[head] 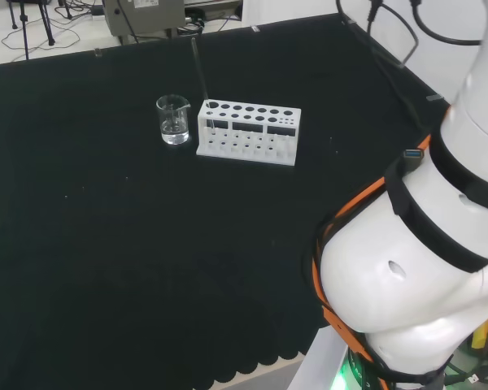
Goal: Take the glass rod from the white test tube rack.
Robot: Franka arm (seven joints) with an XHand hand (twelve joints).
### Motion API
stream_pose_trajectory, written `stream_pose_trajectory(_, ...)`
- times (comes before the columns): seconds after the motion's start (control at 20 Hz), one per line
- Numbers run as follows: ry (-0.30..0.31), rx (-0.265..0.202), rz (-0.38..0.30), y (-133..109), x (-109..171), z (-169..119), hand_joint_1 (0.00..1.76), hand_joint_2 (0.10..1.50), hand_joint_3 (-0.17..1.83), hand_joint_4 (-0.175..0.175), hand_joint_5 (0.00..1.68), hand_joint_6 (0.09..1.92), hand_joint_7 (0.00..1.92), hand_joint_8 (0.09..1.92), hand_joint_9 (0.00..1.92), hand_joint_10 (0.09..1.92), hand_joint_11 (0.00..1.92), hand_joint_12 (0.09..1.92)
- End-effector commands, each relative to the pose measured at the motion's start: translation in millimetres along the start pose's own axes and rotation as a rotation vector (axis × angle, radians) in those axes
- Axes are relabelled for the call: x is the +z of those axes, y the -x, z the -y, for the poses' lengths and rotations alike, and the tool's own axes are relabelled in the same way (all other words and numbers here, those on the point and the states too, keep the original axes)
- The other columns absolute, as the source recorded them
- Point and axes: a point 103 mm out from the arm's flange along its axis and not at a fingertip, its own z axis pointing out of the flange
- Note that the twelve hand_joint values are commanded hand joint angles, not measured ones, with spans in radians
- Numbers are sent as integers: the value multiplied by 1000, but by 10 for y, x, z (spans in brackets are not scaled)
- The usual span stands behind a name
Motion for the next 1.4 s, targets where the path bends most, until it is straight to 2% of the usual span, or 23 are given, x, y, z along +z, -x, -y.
stream_pose_trajectory(0.05,-26,-38,-24,137,336,-514,600,930,436,-175,335,684,511,1013,847,977,692,1356)
stream_pose_trajectory(0.15,-26,-41,-29,167,401,-586,598,935,439,-175,315,773,518,1019,856,982,699,1357)
stream_pose_trajectory(0.35,-49,-48,-44,239,573,-738,591,942,443,-175,302,832,542,1031,874,995,711,1356)
stream_pose_trajectory(0.65,-71,-62,-64,273,799,-887,582,953,450,-175,263,832,583,1052,905,1011,740,1358)
stream_pose_trajectory(1.05,-90,-104,-63,201,1015,-1021,580,969,458,-175,265,830,616,1070,961,1013,796,1345)
stream_pose_trajectory(1.4,-109,-117,-62,118,1160,-1124,579,977,462,-175,287,840,671,1062,1012,1004,839,1332)
